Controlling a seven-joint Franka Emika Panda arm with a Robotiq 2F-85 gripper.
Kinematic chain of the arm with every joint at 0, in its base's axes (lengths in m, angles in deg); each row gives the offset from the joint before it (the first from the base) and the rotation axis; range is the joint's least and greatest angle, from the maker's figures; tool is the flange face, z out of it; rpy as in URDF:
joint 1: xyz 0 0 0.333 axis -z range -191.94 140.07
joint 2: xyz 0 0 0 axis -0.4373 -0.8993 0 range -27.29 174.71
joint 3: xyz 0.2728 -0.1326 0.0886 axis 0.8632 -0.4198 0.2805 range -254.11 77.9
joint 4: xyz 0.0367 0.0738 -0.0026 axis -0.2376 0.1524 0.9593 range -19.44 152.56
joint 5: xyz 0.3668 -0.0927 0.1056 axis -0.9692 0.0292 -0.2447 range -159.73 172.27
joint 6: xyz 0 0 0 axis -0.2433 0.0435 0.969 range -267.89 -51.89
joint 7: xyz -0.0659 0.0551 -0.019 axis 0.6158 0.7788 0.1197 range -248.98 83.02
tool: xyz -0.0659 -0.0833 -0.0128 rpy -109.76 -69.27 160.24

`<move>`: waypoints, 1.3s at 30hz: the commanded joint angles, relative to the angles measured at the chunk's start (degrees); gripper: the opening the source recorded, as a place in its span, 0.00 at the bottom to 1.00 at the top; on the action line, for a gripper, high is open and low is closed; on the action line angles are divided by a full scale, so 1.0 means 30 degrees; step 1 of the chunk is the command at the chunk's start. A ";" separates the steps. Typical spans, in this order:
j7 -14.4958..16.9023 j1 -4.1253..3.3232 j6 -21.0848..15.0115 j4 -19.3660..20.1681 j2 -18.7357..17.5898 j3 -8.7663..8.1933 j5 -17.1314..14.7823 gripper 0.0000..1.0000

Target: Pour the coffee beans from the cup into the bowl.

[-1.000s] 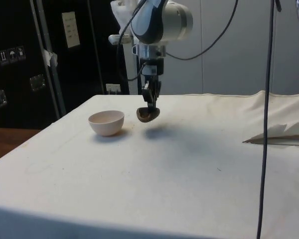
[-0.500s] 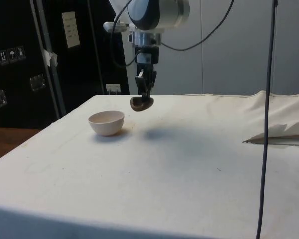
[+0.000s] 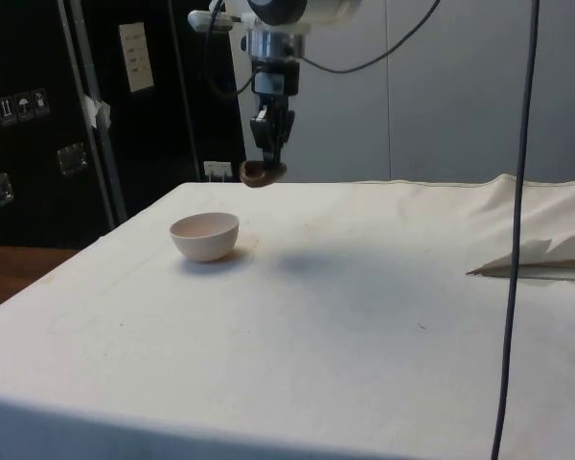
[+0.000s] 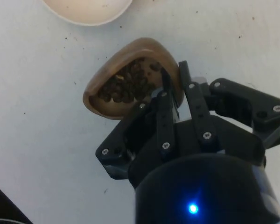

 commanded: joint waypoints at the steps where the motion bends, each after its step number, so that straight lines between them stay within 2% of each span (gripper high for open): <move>1: -0.0458 -0.0134 0.0210 -0.0057 0.0115 -0.0191 0.0497 0.00; 2: -0.0649 -0.0115 0.0325 -0.0076 0.0286 -0.0191 0.0688 0.00; 3: -0.0286 0.0000 0.0095 -0.0038 0.0248 -0.0019 0.0286 0.00; 4: -0.0745 -0.0134 0.0363 -0.0095 0.0382 -0.0172 0.0783 0.00; 10: -0.1471 -0.0191 0.0726 -0.0439 0.0783 -0.0115 0.1299 0.00; 11: -0.1146 -0.0076 0.0611 -0.0382 0.0821 0.0000 0.0974 0.00; 12: -0.1604 -0.0210 0.0764 -0.0516 0.0802 -0.0095 0.1394 0.00; 14: -0.1986 -0.0286 0.0821 -0.0726 0.0802 -0.0057 0.1623 0.00; 15: -0.1547 -0.0153 0.0668 -0.0573 0.0840 0.0038 0.1222 0.00; 16: -0.1681 -0.0191 0.0668 -0.0649 0.0840 0.0038 0.1299 0.00; 17: -0.2254 -0.0344 0.0840 -0.0879 0.0802 -0.0038 0.1776 0.00; 22: -0.3132 -0.0535 0.0898 -0.1413 0.0688 0.0057 0.2349 0.00; 24: -0.3419 -0.0573 0.0898 -0.1566 0.0649 0.0095 0.2521 0.00; 25: -0.3037 -0.0477 0.0745 -0.1375 0.0783 0.0210 0.2177 0.00; 26: -0.3552 -0.0611 0.0917 -0.1662 0.0611 0.0115 0.2617 0.00; 32: -0.4469 -0.0802 0.0821 -0.2139 0.0344 0.0325 0.3247 0.00; 33: -0.4125 -0.0668 0.0745 -0.2024 0.0458 0.0439 0.2922 0.00; 34: -0.4584 -0.0821 0.0802 -0.2215 0.0286 0.0363 0.3342 0.00; 39: -0.5424 -0.1012 0.0726 -0.2655 -0.0038 0.0554 0.4125 0.00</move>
